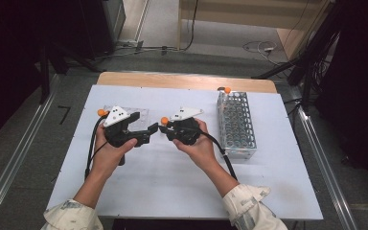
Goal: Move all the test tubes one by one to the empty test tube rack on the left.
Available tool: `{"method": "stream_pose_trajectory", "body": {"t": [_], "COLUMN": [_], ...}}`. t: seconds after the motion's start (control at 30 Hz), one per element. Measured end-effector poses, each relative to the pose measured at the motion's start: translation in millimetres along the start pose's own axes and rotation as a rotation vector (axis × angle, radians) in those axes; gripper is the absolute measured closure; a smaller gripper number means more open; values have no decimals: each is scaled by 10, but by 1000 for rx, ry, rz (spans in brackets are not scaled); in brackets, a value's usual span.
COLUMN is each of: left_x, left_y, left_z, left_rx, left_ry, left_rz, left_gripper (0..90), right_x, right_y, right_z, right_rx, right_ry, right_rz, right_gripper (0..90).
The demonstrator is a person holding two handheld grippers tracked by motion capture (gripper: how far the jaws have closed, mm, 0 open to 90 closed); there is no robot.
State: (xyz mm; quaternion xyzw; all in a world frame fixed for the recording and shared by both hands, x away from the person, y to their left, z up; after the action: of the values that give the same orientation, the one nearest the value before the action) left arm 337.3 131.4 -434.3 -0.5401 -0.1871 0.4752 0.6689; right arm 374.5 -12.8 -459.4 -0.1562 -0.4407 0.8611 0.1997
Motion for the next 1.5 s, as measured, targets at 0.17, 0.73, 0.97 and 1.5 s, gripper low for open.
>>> {"method": "stream_pose_trajectory", "body": {"t": [0.17,0.73,0.97,1.5], "left_x": [-39,-49,-39,-11], "left_y": [20,93,100,82], "left_z": [-17,-57,-57,-33], "left_rx": [12,45,43,24], "left_ry": [18,51,43,-4], "left_rz": [-11,-30,-43,-84], "left_gripper": [251,530,618,710], "right_x": [107,219,237,247], "right_y": [-37,-85,-83,-108], "right_z": [-71,-129,-144,-149], "right_rx": [3,4,9,-13], "right_ry": [-23,-51,-56,-61], "right_rz": [18,33,34,19], "right_gripper": [717,717,717,587]}}
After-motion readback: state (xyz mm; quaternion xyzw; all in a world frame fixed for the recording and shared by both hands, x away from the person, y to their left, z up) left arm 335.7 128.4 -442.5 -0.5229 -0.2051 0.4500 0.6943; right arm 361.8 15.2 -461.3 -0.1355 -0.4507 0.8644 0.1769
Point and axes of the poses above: each handheld gripper's, and its own axes: z roughly backward along the jaws, y roughly out of its underside, x roughly to its left, the point moved 5 cm from there along -z, roughly forward along the jaws, and after that the axes turned 6 degrees about z, right-handed, at the moved point
